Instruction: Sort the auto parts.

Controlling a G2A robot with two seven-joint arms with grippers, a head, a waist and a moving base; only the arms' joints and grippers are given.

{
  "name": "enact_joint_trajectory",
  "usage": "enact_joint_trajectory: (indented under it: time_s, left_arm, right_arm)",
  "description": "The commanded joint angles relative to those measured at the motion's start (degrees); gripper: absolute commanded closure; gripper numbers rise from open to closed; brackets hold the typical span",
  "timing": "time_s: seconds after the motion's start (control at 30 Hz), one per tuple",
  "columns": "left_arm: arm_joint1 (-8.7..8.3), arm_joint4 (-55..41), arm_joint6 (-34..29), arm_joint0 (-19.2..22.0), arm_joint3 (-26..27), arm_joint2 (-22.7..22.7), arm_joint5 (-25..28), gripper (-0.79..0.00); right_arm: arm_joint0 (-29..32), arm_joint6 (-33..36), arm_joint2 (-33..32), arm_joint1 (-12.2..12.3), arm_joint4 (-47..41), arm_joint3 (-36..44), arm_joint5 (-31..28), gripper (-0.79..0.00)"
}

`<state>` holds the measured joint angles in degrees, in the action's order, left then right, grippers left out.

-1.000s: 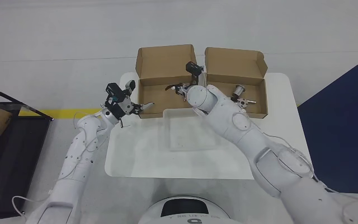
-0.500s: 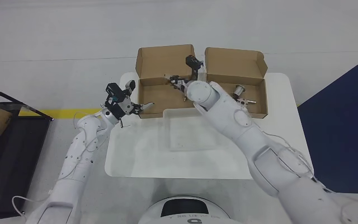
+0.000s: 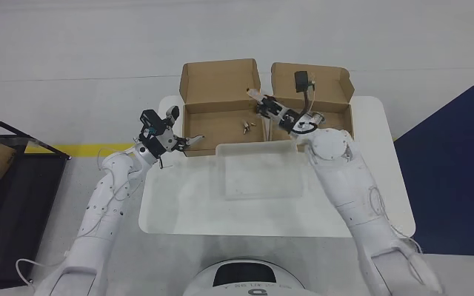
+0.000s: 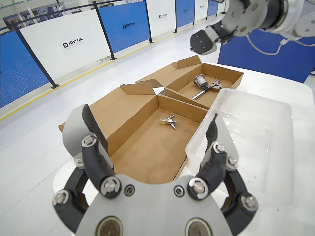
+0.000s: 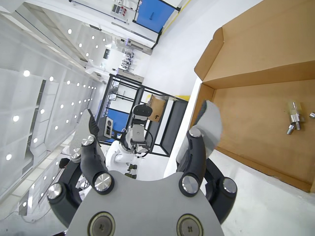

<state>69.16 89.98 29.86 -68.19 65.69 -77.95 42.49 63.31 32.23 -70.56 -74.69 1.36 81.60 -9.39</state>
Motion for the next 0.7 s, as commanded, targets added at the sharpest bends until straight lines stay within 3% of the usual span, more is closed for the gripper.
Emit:
enact_joint_trajectory:
  time_s: [0.0, 0.67]
  left_arm:
    - [0.0, 0.0, 0.0, 0.0, 0.0, 0.0, 0.0, -0.785]
    - [0.0, 0.0, 0.0, 0.0, 0.0, 0.0, 0.0, -0.784]
  right_arm:
    - [0.7, 0.8, -1.1, 0.2, -0.4, 0.7, 0.0, -0.785]
    - [0.7, 0.8, -1.1, 0.2, -0.4, 0.7, 0.0, -0.785]
